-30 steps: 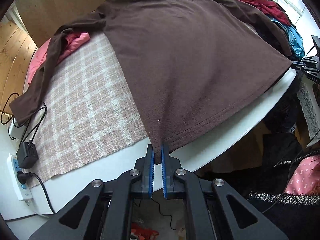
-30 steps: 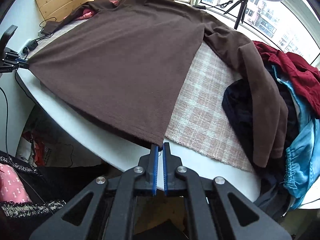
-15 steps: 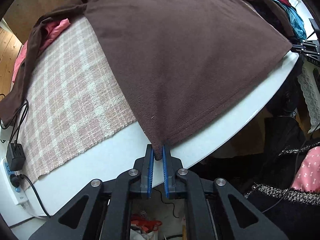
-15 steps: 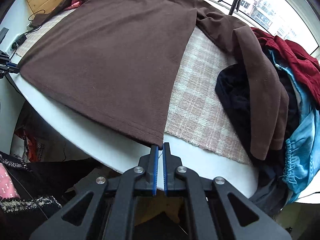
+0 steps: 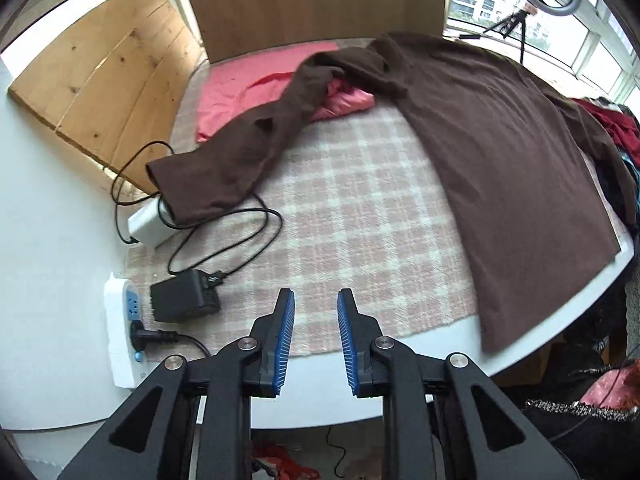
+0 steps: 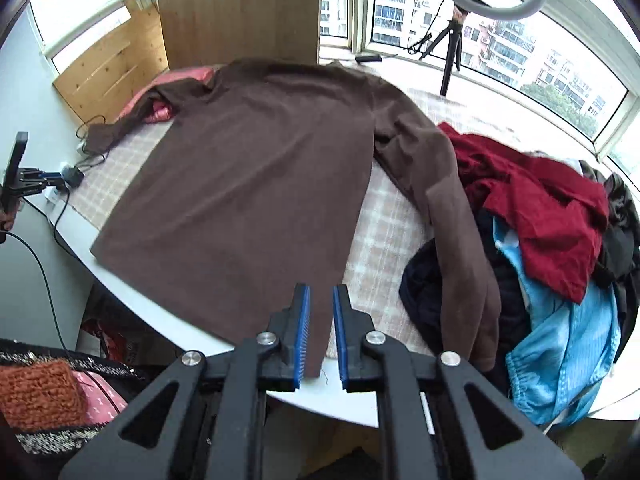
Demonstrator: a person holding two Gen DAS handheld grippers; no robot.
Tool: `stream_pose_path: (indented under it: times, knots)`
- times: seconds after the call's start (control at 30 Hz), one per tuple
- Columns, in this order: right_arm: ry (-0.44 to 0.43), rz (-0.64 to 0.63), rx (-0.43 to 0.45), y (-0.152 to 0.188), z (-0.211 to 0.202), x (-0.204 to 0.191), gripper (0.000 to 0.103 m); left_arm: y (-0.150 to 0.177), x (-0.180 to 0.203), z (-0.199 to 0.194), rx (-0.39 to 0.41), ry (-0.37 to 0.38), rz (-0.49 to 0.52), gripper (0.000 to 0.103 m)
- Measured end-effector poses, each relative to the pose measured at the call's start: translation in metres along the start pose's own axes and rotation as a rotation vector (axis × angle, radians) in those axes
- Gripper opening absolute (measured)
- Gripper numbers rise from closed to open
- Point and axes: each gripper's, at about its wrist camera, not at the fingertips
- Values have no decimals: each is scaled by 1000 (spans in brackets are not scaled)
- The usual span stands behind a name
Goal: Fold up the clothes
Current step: 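Grasp the hoodie sleeve beside the pink T-shirt with the left tool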
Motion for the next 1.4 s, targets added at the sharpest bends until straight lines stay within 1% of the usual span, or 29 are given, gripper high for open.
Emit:
stream_pose_path:
  times: [0.1, 0.17, 0.2, 0.27, 0.37, 0.5, 0.63, 0.77, 0.87, 0.9, 0.97, 1.0, 1.03, 1.07, 1.1, 1.13, 1.2, 1.3, 1.37, 1.4]
  knots:
    - [-83, -33, 106, -67, -10, -35, 16, -13, -57, 15, 28, -59, -111, 25]
    - [-83, -93, 154, -108, 2, -68, 27, -19, -83, 27, 34, -77, -167, 25]
    - [-83, -117, 171, -128, 12, -85, 27, -22, -92, 33, 36, -80, -186, 25]
    - [-132, -144, 163, -162, 42, -115, 27, -25, -100, 44, 40, -76, -196, 25]
    - [-188, -167, 120, -191, 92, -161, 27, -34, -105, 61, 42, -67, -194, 25]
    - [-240, -203, 44, -205, 153, -212, 27, -53, -109, 86, 19, -69, -179, 25]
    - [-263, -242, -33, -206, 201, -239, 27, -69, -122, 109, -14, -88, -186, 26]
    - [-236, -290, -89, -207, 241, -244, 27, -74, -137, 123, -33, -86, -231, 31]
    - [-231, -301, -120, -213, 265, -241, 27, -77, -144, 130, -40, -79, -252, 41]
    - [-233, -301, -127, -216, 272, -241, 27, -78, -146, 133, -44, -78, -257, 42]
    - [-235, -301, -143, -222, 286, -240, 27, -80, -148, 139, -54, -69, -265, 42]
    - [-236, -302, -150, -224, 292, -239, 27, -80, -149, 142, -59, -61, -270, 42]
    - [-237, -302, -158, -227, 299, -239, 27, -81, -150, 145, -62, -52, -272, 37]
    - [-239, -302, -165, -230, 306, -238, 27, -81, -149, 148, -64, -42, -271, 30]
    - [-240, -302, -173, -233, 313, -238, 27, -81, -148, 149, -62, -36, -270, 15]
    - [-241, -302, -180, -236, 320, -237, 27, -80, -146, 148, -55, -36, -271, 11]
    - [-244, -302, -195, -241, 334, -236, 27, -80, -143, 144, -37, -39, -271, 8]
    - [-235, -325, -202, -246, 351, -241, 27, -83, -139, 112, 27, -59, -262, 7]
    - [-229, -342, -204, -249, 362, -245, 27, -87, -143, 80, 74, -101, -265, 7]
    - [-221, -348, -210, -251, 369, -246, 27, -89, -147, 62, 101, -138, -270, 7]
Point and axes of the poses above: each gripper's, at about its wrist camera, not at the fingertips, and z roughly the way its jaws point, x to its right, y to its underside, and after that the axes turned 9 degrees about z, right-handed
